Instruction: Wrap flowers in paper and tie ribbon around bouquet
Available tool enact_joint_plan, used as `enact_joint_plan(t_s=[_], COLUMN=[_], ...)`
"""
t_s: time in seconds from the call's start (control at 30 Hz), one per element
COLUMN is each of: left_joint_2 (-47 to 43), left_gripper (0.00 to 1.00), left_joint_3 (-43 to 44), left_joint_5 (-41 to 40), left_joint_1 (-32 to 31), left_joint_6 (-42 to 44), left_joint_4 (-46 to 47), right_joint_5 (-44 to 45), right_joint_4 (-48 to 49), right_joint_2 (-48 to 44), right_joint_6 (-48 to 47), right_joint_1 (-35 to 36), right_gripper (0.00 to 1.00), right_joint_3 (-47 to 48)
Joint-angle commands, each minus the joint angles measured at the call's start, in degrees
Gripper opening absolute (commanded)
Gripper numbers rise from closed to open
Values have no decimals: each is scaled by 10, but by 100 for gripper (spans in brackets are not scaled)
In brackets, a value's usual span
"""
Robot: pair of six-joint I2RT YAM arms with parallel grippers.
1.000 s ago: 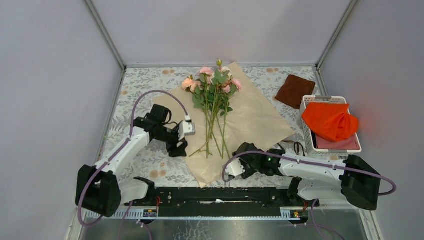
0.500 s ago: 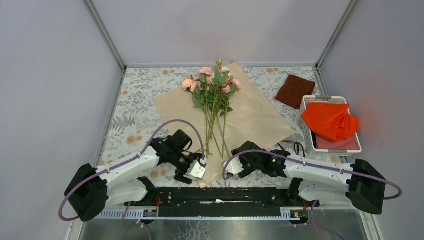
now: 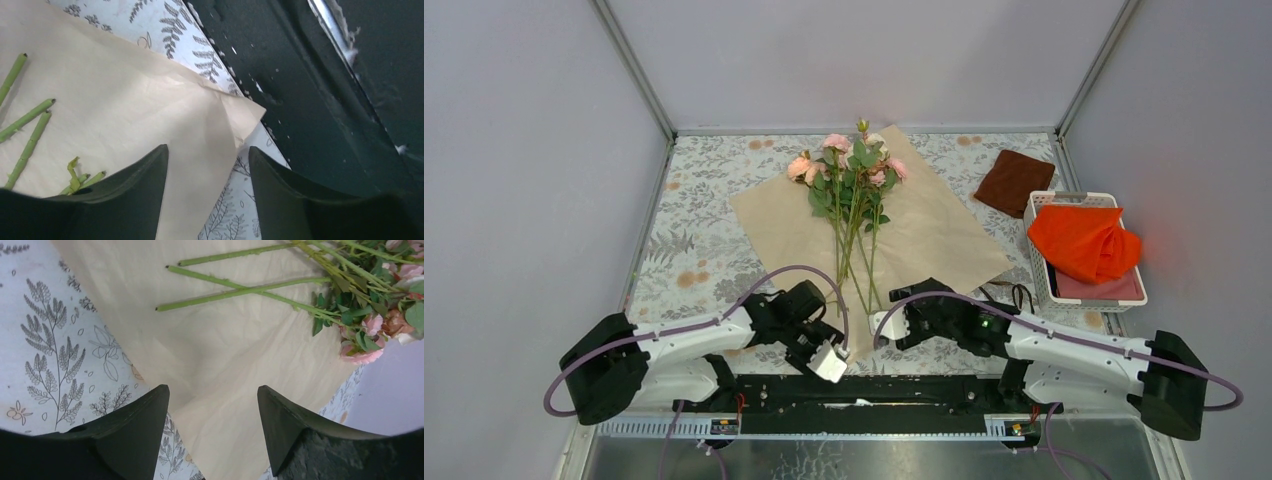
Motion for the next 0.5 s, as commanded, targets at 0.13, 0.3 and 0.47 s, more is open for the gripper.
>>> enact_joint_plan(t_s=[0.13, 0.3, 0.47], left_joint_2=[28, 0, -21], left_gripper=[39, 0, 0], left_joint_3=[13, 29, 74], left_joint_5=[-41, -69, -109], left_joint_1=[-19, -18, -8], left_joint_6=[-47, -97, -178], left_joint_4=[53, 52, 57], right_joint_5=[-21, 19, 9], right_joint_4=[115, 163, 136], right_joint_2=[-28, -16, 55], right_joint_6=[186, 373, 556], right_joint_1=[-78, -162, -210], right_gripper=[73, 76, 78], right_joint_3=[44, 86, 143])
